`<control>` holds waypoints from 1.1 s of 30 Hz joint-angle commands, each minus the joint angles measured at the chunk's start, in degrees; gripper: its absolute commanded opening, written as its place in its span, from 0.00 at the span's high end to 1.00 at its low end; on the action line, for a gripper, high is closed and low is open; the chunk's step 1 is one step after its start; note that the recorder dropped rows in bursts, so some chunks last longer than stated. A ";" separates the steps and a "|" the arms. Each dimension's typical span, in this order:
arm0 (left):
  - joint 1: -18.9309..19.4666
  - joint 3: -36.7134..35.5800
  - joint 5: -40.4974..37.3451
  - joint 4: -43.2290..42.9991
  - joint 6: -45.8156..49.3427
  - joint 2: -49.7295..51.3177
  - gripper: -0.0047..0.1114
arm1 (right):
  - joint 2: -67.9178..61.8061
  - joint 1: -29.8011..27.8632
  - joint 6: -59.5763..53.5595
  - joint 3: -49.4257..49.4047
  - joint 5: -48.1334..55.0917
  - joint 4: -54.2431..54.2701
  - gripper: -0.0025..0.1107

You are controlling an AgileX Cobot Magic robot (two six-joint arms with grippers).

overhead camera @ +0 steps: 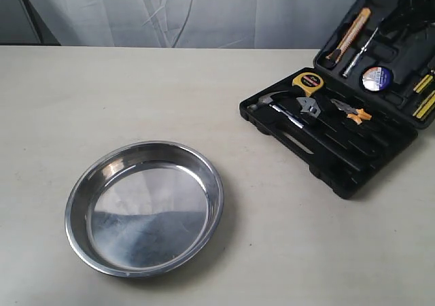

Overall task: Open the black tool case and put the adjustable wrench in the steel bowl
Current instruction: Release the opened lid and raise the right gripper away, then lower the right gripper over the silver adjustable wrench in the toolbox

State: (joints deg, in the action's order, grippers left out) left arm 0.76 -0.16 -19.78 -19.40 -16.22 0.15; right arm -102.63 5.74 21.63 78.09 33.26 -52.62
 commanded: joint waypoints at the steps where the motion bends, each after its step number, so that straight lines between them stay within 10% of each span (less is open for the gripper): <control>1: 0.22 0.16 0.33 -0.25 -0.11 -0.15 0.96 | 0.13 -0.35 6.63 -0.09 1.68 -3.55 0.53; 4: 0.22 0.16 0.33 -0.25 -0.11 -0.15 0.96 | 0.71 -0.35 11.20 -0.09 4.75 -3.27 0.64; 8: 0.22 0.16 0.33 -0.25 -0.11 -0.15 0.96 | 0.84 -0.23 2.58 -0.09 -1.60 22.58 0.98; 12: 0.22 0.16 0.33 -0.25 -0.11 -0.15 0.96 | -3.21 1.37 -32.80 -0.09 -4.04 54.93 0.98; 21: 0.22 0.16 0.33 -0.25 -0.11 -0.15 0.96 | -13.99 3.00 -69.94 4.55 12.34 89.99 0.98; 27: 0.22 0.16 0.33 -0.25 -0.11 -0.15 0.96 | -13.06 2.90 -51.61 3.80 21.48 81.72 0.98; 33: 0.22 0.16 0.33 -0.25 -0.11 -0.15 0.96 | 4.85 2.90 -26.37 -14.81 9.83 60.17 0.98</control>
State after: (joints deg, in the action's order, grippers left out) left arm 0.76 -0.16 -19.78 -19.40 -16.22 0.15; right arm -102.87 8.95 -14.45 68.22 46.12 17.24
